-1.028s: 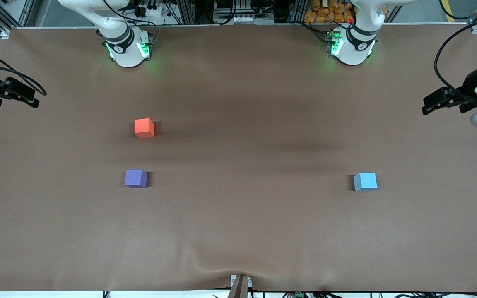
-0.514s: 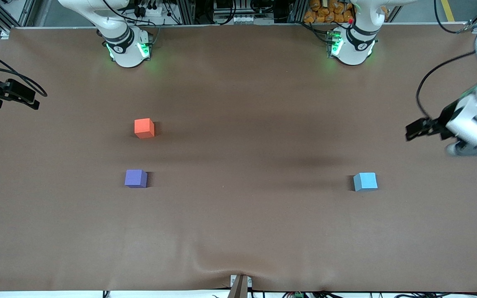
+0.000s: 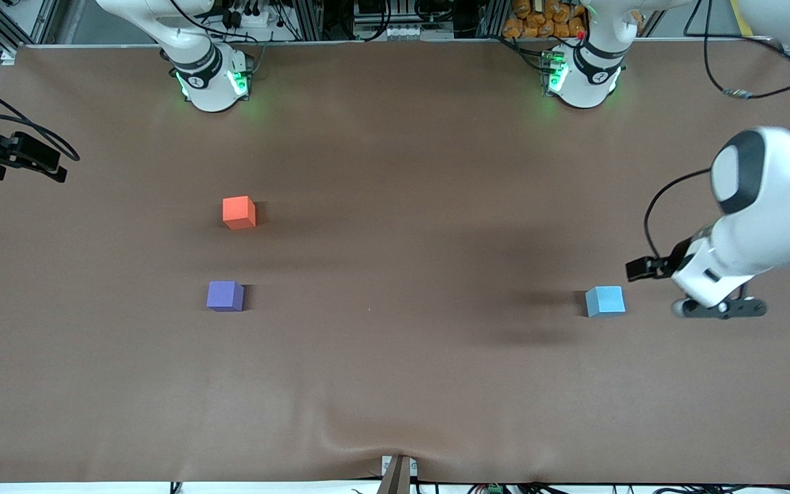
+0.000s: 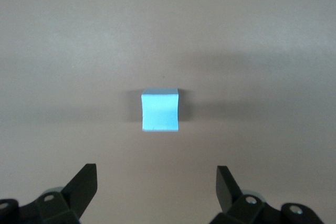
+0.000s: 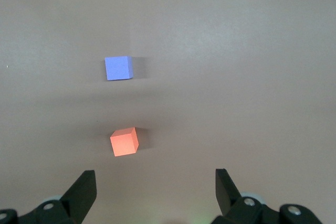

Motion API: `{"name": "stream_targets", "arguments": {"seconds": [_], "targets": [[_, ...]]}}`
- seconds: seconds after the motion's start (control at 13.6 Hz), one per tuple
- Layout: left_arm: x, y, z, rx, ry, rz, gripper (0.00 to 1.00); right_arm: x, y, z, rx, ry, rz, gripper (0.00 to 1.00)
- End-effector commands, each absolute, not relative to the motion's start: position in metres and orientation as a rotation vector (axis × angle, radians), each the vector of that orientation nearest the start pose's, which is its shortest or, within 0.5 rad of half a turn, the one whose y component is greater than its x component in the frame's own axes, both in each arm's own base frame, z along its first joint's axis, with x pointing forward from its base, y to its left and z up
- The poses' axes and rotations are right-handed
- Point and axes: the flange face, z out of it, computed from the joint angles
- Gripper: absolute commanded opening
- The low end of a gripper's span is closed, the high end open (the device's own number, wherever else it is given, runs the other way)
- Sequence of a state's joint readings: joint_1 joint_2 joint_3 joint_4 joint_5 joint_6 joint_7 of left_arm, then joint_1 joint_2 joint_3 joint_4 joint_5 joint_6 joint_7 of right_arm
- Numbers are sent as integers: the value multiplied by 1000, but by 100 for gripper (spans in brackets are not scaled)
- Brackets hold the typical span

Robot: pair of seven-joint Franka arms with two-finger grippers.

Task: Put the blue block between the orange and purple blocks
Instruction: 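Reach the left gripper down toward the light-blue cube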

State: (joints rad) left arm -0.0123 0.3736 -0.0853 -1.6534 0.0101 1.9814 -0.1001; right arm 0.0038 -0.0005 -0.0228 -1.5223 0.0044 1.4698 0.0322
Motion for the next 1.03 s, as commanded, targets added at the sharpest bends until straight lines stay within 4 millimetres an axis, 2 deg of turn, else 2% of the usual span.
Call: {"name": "stream_targets", "arguments": {"seconds": [0.0, 0.29, 0.51, 0.73, 0.95], "targets": [[649, -59, 348, -3151, 10, -13, 100, 542, -8, 640, -3134, 98, 77, 100], [656, -63, 299, -3156, 18, 21, 100, 542, -8, 640, -3134, 98, 77, 100], [657, -58, 264, -3156, 5, 50, 100, 542, -7, 640, -3134, 95, 77, 100], [657, -53, 238, -3131, 23, 60, 100, 542, -1, 640, -3134, 79, 75, 100], [655, -58, 231, -3129, -27, 79, 100, 541, -1, 641, -3134, 79, 77, 100]]}}
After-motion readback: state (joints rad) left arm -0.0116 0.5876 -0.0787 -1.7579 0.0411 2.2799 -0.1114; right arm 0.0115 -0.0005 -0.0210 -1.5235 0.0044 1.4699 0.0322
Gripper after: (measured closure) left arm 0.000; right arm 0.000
